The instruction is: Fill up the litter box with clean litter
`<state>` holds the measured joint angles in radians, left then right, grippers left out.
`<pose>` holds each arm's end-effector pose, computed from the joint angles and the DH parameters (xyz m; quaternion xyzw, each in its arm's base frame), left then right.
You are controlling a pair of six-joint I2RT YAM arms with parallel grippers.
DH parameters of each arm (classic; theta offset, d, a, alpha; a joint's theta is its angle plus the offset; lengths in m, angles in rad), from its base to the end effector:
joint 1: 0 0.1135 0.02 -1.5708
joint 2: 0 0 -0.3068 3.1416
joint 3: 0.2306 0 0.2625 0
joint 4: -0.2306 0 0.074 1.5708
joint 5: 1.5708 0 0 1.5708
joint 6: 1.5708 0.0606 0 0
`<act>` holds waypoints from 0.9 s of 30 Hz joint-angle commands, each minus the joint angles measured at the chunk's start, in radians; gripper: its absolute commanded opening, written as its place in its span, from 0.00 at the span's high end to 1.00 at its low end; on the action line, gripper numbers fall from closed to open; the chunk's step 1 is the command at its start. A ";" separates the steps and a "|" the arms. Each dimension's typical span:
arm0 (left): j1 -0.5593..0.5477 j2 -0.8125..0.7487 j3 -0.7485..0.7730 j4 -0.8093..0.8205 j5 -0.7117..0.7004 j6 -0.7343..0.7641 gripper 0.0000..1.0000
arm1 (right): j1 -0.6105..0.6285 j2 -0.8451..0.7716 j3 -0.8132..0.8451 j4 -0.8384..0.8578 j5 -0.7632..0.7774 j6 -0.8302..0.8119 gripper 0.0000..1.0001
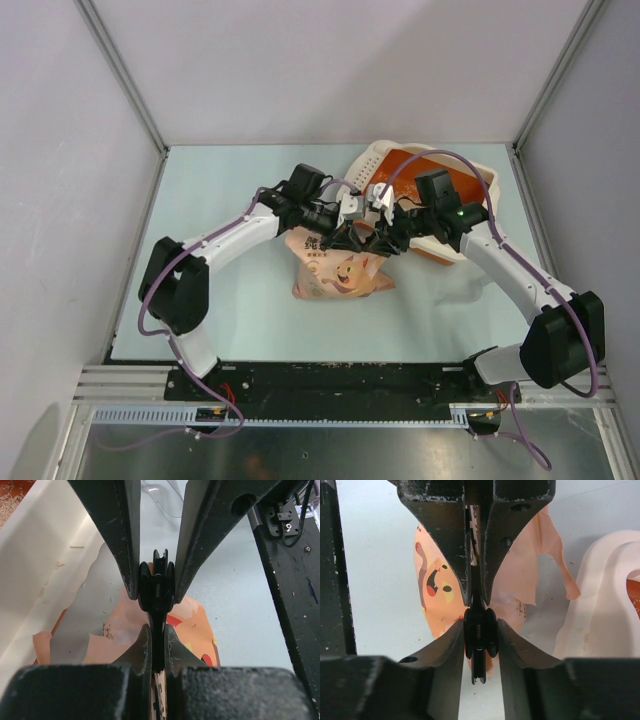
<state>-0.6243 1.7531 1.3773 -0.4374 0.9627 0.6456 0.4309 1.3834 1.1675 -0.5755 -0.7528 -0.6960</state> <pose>0.3036 -0.2800 0.2983 0.6263 0.5615 -0.4266 0.3323 0.2629 0.1665 0.3347 -0.5775 0.6527 0.2903 0.3952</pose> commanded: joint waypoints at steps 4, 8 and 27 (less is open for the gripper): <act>-0.020 0.014 0.055 0.028 -0.013 -0.034 0.75 | 0.016 0.002 0.044 0.006 -0.013 -0.019 0.92; -0.018 -0.006 0.031 0.028 -0.025 -0.031 0.60 | -0.010 -0.023 0.073 -0.010 -0.017 -0.016 1.00; -0.014 0.010 0.022 0.034 -0.021 -0.009 0.67 | -0.132 -0.046 0.213 -0.319 0.000 -0.304 1.00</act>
<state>-0.6285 1.7599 1.3800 -0.4053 0.9272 0.6353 0.2947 1.3209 1.3514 -0.8459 -0.7654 -0.8909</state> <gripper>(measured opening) 0.338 0.068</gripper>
